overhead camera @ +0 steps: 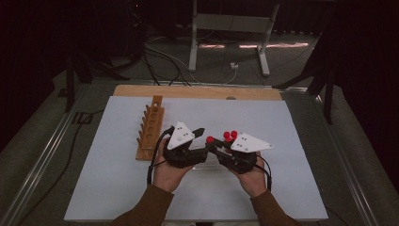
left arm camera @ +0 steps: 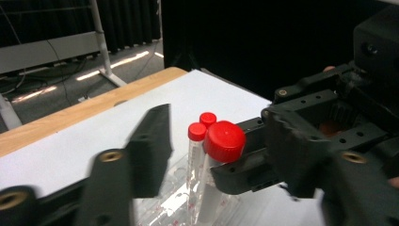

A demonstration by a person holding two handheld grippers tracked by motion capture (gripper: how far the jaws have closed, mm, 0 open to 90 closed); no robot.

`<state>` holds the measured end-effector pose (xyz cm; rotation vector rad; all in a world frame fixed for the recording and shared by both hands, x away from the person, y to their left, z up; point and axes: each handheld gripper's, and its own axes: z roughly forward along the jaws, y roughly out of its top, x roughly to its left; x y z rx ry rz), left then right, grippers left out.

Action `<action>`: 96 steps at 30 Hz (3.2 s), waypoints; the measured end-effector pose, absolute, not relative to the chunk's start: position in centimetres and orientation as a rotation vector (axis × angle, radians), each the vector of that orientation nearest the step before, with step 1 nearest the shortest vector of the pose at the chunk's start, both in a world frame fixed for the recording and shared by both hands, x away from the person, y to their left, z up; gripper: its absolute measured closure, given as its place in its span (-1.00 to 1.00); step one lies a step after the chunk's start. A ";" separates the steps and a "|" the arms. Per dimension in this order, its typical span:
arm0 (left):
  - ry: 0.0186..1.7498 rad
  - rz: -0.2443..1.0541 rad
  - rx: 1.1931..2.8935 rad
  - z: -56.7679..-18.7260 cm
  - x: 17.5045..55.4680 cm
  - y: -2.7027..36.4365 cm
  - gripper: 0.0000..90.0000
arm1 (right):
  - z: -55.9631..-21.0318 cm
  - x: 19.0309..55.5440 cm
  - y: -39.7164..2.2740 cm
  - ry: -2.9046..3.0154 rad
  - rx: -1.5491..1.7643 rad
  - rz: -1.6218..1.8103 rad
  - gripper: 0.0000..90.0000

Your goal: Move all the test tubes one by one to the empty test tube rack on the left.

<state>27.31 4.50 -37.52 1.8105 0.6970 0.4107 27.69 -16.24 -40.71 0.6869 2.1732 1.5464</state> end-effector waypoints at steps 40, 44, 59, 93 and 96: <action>0.777 0.447 1.772 -37.2 27.9 6.9 0.60 | -41.3 28.2 -16.7 2.164 0.793 1.568 -0.56; 0.792 0.461 1.750 -37.0 28.0 7.8 0.60 | -41.4 28.3 -17.9 2.142 0.829 1.576 -0.73; 0.846 0.525 1.715 -36.8 28.4 11.2 0.60 | -42.7 28.3 -23.3 2.063 0.952 1.513 -0.98; 1.040 0.690 1.616 -38.1 29.7 18.4 0.60 | -44.3 27.5 -29.7 1.976 1.109 1.490 -0.98; 1.055 0.703 1.618 -38.4 30.1 18.5 0.59 | -44.3 27.5 -29.7 1.975 1.109 1.491 -0.98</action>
